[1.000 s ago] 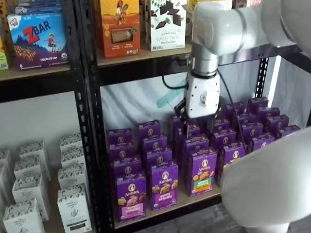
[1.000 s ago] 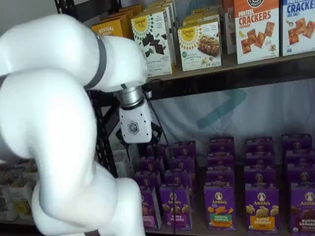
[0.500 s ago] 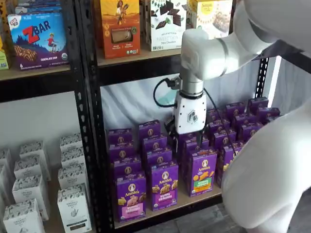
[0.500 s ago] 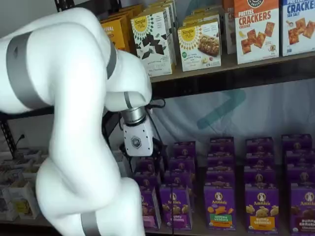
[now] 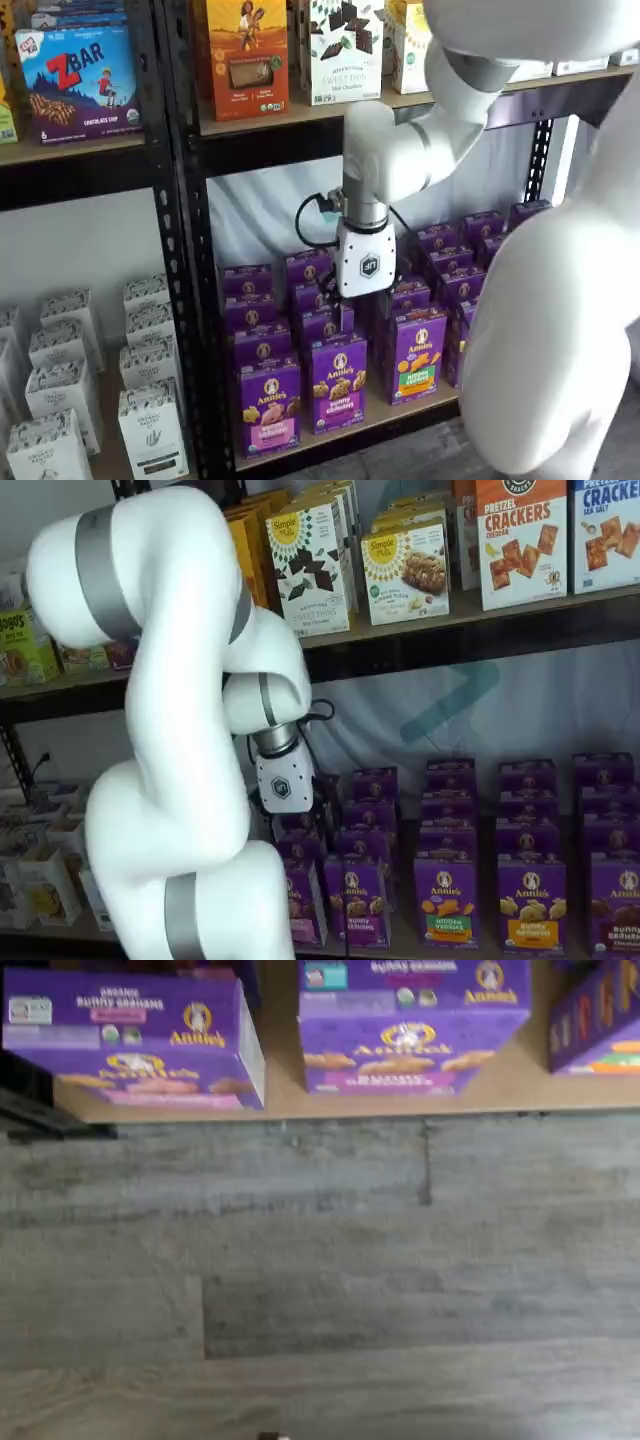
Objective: Pick up the purple box with a pink patch in the middle, on the bottom shelf, the first box from the left
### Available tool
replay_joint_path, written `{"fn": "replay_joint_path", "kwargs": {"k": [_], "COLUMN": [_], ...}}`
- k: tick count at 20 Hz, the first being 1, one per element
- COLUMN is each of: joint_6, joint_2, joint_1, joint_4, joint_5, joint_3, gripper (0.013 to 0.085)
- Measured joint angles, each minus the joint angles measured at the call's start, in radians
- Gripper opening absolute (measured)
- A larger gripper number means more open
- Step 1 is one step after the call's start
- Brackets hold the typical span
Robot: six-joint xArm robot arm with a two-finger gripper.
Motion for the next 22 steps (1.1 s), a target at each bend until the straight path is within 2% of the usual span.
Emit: {"fn": "replay_joint_path", "kwargs": {"k": [2, 5, 16, 19, 22], "joint_6": [0.008, 0.041, 0.103, 0.086, 0.039], "joint_2": [0.059, 0.15, 0.402, 0.456, 0.498], "joint_1": [0.006, 0.017, 0.029, 0.034, 0.049], "joint_4": [-0.001, -0.028, -0.08, -0.056, 0.012], "joint_5": [-0.018, -0.059, -0.171, -0.2, -0.222], "joint_3": [-0.03, -0.07, -0.185, -0.22, -0.254], "gripper": [0.085, 0.085, 0.085, 0.085, 0.085]}}
